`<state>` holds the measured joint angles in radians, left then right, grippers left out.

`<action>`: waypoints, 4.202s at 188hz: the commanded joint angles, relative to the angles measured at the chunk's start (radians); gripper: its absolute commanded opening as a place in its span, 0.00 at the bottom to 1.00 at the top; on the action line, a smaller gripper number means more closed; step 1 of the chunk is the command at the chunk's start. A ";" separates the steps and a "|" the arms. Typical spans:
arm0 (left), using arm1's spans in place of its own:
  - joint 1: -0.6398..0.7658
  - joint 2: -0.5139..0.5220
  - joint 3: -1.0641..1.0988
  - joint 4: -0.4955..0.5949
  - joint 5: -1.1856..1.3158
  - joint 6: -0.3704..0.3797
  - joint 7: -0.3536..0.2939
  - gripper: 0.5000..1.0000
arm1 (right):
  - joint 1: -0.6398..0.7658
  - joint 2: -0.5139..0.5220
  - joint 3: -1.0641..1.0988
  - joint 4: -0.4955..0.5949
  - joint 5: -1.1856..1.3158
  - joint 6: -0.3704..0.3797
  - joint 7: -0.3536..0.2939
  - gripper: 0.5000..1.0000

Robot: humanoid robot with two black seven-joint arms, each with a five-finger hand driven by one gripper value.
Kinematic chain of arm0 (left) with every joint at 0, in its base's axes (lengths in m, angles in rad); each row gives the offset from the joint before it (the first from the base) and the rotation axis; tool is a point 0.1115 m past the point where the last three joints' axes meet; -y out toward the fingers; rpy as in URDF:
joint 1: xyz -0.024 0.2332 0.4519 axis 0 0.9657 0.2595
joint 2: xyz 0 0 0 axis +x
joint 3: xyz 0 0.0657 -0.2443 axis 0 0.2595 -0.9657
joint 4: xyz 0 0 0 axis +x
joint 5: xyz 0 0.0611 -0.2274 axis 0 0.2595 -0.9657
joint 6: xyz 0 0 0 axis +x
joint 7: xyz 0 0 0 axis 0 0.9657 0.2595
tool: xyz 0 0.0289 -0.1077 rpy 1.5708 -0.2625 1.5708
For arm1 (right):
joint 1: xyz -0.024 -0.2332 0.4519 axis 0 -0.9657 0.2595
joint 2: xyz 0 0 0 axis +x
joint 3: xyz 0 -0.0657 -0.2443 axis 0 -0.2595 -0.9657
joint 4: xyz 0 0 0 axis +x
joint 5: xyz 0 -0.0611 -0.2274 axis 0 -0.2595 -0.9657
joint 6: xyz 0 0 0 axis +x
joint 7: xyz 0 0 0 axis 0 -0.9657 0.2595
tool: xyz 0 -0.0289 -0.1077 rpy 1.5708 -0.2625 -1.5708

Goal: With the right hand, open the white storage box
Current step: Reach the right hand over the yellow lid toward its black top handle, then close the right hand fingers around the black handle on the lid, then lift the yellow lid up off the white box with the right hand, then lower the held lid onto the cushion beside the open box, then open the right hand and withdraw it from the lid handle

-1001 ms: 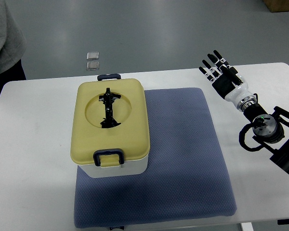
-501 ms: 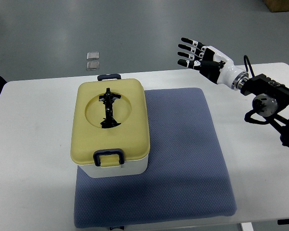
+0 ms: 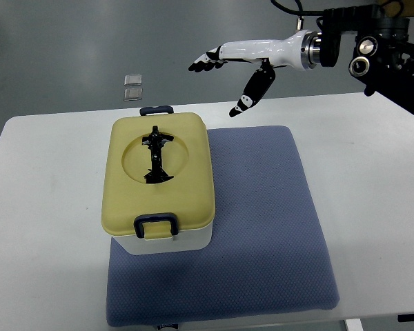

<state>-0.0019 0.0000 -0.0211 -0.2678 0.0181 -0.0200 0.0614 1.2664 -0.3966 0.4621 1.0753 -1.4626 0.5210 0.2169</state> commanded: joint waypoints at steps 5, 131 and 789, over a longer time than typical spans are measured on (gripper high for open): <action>0.000 0.000 -0.002 0.001 -0.003 0.000 0.000 1.00 | 0.010 0.055 0.000 0.035 -0.174 -0.007 0.032 0.86; 0.000 0.000 0.000 0.002 -0.003 0.000 0.000 1.00 | -0.064 0.180 0.003 0.094 -0.453 -0.187 0.142 0.86; 0.000 0.000 0.000 0.001 -0.001 0.000 0.000 1.00 | -0.338 -0.154 -0.146 0.032 -0.351 -0.435 0.297 0.00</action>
<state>-0.0021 0.0000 -0.0216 -0.2669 0.0179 -0.0197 0.0615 0.9413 -0.5554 0.3132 1.1161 -1.8130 0.0957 0.5138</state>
